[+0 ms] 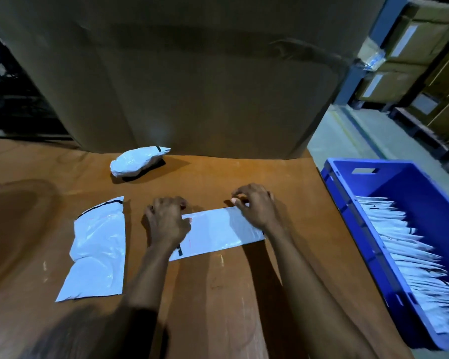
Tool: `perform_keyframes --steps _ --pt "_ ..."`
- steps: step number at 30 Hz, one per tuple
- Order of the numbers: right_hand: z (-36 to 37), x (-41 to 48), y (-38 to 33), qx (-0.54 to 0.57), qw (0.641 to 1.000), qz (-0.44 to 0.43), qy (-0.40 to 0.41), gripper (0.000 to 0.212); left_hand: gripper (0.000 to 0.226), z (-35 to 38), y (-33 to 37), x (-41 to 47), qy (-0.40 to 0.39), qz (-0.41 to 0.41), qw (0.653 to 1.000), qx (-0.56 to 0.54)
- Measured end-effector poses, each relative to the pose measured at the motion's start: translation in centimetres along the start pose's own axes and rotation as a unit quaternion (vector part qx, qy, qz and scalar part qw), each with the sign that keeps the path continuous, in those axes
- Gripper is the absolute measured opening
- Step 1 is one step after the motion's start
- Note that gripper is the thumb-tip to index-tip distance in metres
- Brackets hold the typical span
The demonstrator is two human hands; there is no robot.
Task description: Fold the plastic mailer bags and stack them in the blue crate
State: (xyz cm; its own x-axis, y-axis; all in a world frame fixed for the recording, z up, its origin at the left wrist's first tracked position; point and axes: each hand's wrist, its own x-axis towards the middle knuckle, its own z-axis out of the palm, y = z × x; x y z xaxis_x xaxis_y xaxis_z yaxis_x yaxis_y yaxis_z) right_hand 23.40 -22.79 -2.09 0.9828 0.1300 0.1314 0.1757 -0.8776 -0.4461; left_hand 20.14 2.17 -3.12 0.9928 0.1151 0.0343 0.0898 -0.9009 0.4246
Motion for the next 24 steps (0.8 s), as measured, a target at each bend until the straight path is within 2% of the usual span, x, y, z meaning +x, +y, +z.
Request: perform_keyframes --steps 2,5,8,10,13,18,20,21,23,24 --pt "2.4 -1.9 -1.0 0.025 0.999 -0.043 0.013 0.035 0.032 1.6 0.8 -1.7 0.060 0.072 0.996 -0.010" --pt "5.7 -4.9 -3.0 0.031 0.998 -0.054 -0.019 0.056 0.048 5.2 1.0 -3.8 0.075 0.146 0.986 0.015" --pt "6.7 -6.3 -3.9 -0.044 0.996 -0.079 -0.027 0.068 0.060 7.4 0.3 -4.6 0.040 0.117 0.990 0.072" --pt "6.5 -6.0 -3.7 -0.072 0.994 -0.074 -0.038 0.067 0.061 7.8 0.0 -4.6 0.033 0.098 0.990 0.094" --pt "6.1 -6.1 -2.6 -0.076 0.995 -0.038 -0.045 0.063 0.061 8.0 -0.2 -4.4 0.032 0.099 0.990 0.094" --pt "4.2 -5.9 -0.4 -0.080 0.994 -0.010 -0.067 0.079 0.061 7.8 -0.1 -4.6 0.036 0.101 0.990 0.091" --pt "3.1 -5.2 0.3 -0.040 0.998 0.031 -0.043 0.072 0.061 7.7 0.1 -4.6 0.039 0.099 0.990 0.089" --pt "2.4 -4.9 0.6 -0.025 0.998 0.051 -0.002 0.065 0.061 7.7 0.2 -4.7 0.039 0.098 0.990 0.089" --pt "1.6 -4.4 0.8 -0.011 0.995 0.034 0.094 0.043 0.061 7.7 0.2 -4.7 0.044 0.097 0.990 0.090" --pt "1.8 -4.2 0.7 0.002 0.994 0.006 0.111 0.038 0.060 7.8 0.2 -4.7 0.046 0.096 0.990 0.092"
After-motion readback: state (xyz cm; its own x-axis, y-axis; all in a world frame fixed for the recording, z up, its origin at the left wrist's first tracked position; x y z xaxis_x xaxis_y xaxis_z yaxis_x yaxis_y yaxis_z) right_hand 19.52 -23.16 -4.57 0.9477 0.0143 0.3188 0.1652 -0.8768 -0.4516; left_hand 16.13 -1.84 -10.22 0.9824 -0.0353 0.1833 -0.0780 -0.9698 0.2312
